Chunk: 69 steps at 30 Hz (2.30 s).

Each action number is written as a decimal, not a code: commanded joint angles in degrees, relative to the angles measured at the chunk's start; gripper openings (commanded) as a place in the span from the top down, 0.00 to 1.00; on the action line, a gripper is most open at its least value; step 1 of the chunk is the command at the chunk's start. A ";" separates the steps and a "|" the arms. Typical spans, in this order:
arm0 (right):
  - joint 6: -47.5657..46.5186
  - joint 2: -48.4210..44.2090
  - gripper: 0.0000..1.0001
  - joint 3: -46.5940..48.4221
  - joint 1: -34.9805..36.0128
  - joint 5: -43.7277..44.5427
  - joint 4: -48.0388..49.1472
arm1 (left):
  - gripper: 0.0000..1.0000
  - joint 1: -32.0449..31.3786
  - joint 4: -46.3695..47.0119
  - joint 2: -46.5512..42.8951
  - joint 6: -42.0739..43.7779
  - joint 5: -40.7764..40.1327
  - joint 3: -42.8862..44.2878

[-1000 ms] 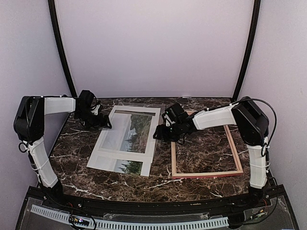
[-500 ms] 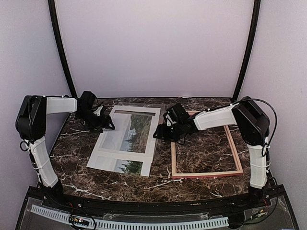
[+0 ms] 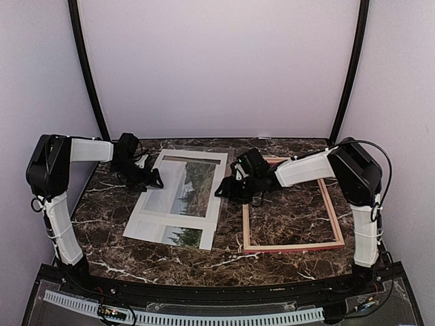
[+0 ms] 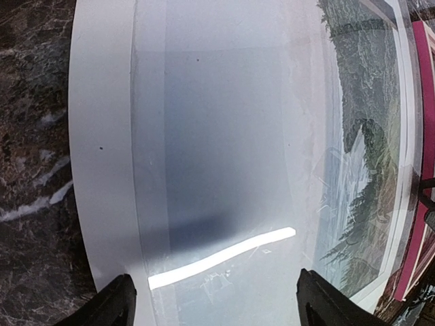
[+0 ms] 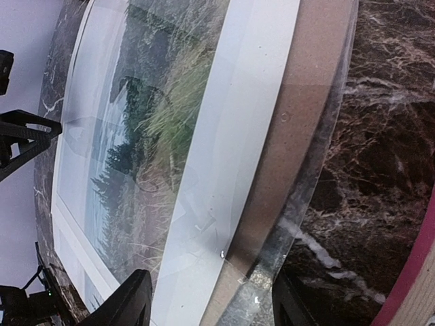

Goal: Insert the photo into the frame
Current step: Pick up the glass panel from the mat board.

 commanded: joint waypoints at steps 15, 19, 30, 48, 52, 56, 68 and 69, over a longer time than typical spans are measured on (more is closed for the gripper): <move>4.93 0.33 0.52 -5.09 -1.68 -7.51 10.08 | 0.22 -2.55 2.56 -1.36 -3.75 -0.76 -5.78; 4.80 -0.21 0.56 -5.00 -1.71 -8.00 10.39 | 0.23 -2.64 2.60 -1.61 -4.00 -1.34 -6.06; 3.81 -2.42 0.63 -4.69 -1.96 -8.46 9.58 | 0.25 -2.95 2.36 -2.04 -4.14 -3.27 -6.26; 3.35 -3.52 0.69 -3.55 -1.94 -9.30 9.03 | 0.25 -3.17 2.95 -2.86 -4.61 -3.75 -7.14; 4.77 -2.78 0.71 -3.25 -1.94 -9.13 9.69 | 0.25 -3.26 3.90 -3.34 -5.07 -2.97 -7.93; 6.48 -2.00 0.72 -3.00 -1.94 -9.39 11.38 | 0.25 -3.50 4.56 -3.54 -5.32 -2.55 -8.39; 12.84 -0.55 0.71 -3.53 -1.94 -8.57 15.63 | 0.25 -3.87 8.17 -5.29 -7.21 -0.39 -11.26; 12.96 -0.45 0.71 -3.52 -1.94 -8.33 15.68 | 0.24 -3.90 8.35 -5.55 -7.37 -0.29 -11.51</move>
